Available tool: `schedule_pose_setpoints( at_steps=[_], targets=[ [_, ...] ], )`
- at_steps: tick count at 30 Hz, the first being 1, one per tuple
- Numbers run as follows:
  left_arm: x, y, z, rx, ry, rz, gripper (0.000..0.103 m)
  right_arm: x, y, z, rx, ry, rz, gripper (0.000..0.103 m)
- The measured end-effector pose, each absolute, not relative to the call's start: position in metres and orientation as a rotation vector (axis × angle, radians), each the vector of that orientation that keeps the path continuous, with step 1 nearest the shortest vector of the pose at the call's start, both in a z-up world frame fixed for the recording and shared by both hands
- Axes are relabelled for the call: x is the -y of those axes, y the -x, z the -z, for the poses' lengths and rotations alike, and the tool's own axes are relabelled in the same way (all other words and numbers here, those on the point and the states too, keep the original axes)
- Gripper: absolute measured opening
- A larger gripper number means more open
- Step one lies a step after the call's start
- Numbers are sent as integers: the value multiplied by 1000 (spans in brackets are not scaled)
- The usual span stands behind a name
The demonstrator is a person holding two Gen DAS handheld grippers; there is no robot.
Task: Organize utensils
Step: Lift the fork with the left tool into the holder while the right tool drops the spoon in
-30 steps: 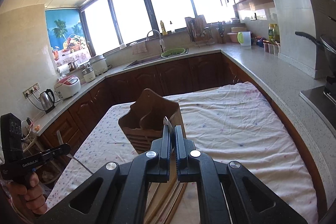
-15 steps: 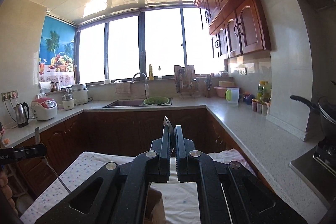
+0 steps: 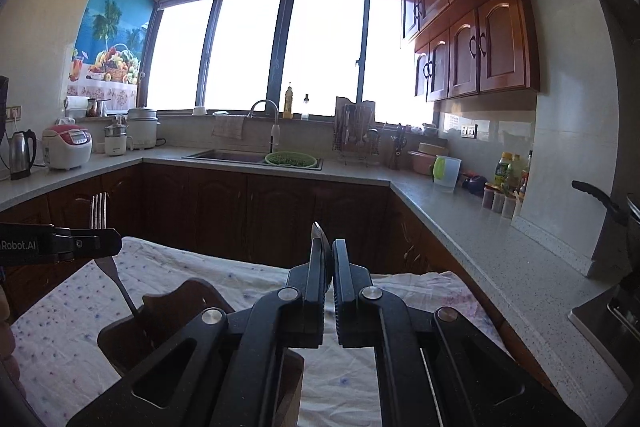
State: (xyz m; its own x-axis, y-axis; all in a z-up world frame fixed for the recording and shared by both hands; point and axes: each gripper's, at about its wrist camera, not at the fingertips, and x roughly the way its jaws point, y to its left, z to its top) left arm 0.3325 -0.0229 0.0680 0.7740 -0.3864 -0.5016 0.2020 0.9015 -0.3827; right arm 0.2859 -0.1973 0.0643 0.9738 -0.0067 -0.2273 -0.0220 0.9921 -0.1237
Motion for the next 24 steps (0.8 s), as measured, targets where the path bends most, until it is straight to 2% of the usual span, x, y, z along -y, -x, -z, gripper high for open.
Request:
schedule_pose_setpoints(
  at_steps=[6, 20, 24],
  targets=[
    [32, -326, -58, -624, 285, 345, 20, 206, -292, -40, -324, 76, -33, 3],
    [38, -329, -57, -649, 272, 347, 20, 221, -301, -44, -391, -13, -86, 4],
    [30, -329, -61, -660, 306, 351, 23, 226, -302, -47, -405, -63, -110, 7]
  ],
)
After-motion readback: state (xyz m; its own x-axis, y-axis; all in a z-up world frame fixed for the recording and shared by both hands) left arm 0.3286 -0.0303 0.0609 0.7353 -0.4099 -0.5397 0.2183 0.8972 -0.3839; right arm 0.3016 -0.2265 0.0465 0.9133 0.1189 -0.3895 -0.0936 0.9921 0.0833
